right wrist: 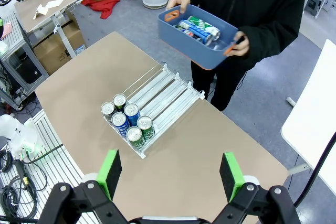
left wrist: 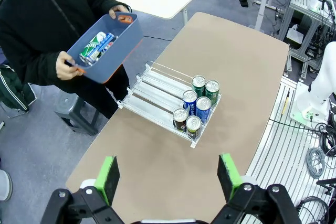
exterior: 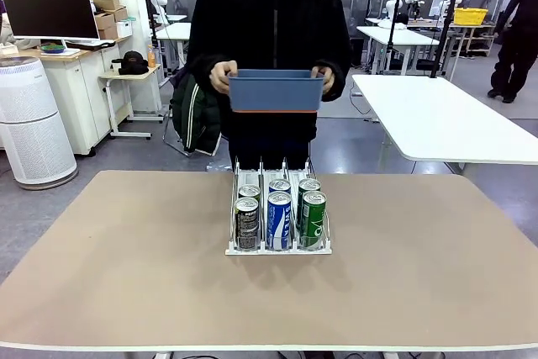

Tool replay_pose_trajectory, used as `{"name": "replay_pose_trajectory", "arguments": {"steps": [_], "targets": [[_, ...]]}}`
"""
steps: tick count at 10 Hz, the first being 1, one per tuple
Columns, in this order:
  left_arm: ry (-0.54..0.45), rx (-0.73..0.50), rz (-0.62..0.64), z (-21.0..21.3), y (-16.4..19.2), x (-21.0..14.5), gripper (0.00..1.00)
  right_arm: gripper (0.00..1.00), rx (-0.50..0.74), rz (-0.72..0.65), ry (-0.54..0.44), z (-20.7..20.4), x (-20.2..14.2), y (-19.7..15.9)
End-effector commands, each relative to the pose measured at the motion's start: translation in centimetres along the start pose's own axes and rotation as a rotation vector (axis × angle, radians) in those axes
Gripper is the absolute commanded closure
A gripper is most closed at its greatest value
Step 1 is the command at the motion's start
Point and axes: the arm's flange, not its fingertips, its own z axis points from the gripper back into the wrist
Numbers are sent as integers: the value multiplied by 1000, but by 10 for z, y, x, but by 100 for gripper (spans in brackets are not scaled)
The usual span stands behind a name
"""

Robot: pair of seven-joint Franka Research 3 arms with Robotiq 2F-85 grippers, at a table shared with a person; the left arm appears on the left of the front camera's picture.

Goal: Fill the beverage cans into the dispenser.
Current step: Pick up the Sprite handed by the human.

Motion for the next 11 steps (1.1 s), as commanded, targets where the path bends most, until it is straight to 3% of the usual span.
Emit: {"name": "replay_pose_trajectory", "arguments": {"steps": [1,11], "targets": [[1,4,3,1,1,0,0,0,4,-3,-1,-1,0,-1],[1,4,3,1,1,0,0,0,4,-3,-1,-1,0,-1]]}}
